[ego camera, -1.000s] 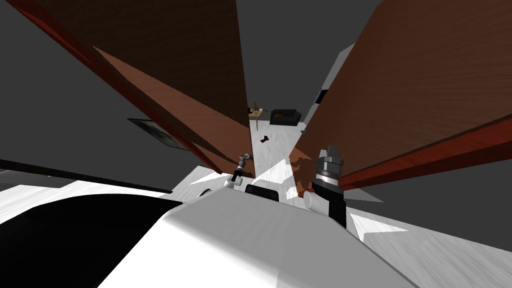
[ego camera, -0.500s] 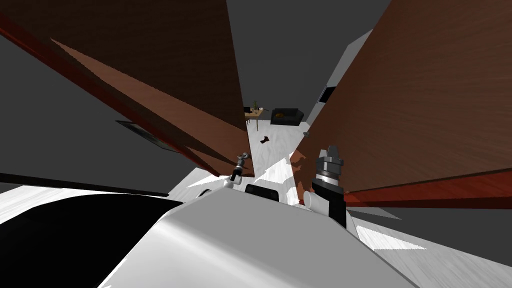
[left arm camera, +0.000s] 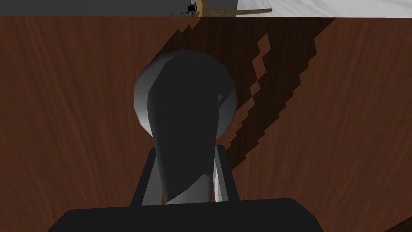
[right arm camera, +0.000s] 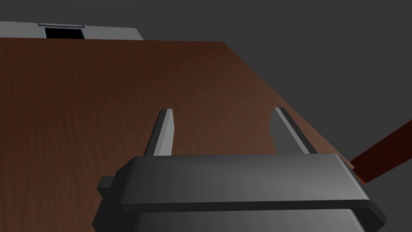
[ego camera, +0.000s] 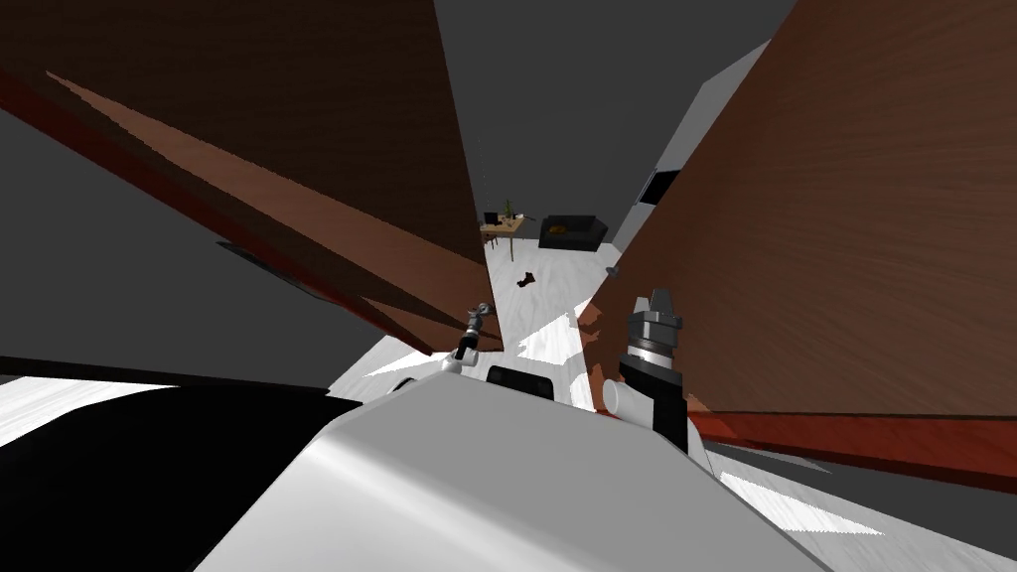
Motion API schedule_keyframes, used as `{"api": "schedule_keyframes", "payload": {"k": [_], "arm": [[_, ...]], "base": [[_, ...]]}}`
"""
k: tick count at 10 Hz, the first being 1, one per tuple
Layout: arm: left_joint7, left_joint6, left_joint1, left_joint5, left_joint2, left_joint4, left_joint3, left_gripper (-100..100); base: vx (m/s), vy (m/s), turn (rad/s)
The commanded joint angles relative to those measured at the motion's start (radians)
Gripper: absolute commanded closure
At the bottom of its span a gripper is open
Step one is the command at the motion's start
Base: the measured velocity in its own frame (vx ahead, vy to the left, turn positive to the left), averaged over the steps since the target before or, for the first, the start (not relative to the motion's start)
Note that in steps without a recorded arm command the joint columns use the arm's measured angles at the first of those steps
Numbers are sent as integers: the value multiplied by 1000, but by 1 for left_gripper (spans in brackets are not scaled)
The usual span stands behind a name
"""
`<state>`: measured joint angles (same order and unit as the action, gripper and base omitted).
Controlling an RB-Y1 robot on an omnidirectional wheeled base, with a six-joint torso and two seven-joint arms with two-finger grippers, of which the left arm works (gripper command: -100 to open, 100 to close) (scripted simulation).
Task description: Push the door open
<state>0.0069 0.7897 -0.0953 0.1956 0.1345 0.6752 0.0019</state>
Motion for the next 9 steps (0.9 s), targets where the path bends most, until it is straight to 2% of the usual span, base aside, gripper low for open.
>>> {"api": "schedule_keyframes", "payload": {"k": [1,2,6,8,9], "arm": [[-8,10,-11,15,13,-20,33,100],[-8,10,-11,15,13,-20,33,100],[-29,11,-13,43,19,-32,91,100],[-29,11,-13,43,19,-32,91,100],[-37,11,-14,55,22,-37,116,100]], "base": [[180,-85,74],[155,-66,50],[187,-66,74],[99,-33,17],[120,-59,69]]}}
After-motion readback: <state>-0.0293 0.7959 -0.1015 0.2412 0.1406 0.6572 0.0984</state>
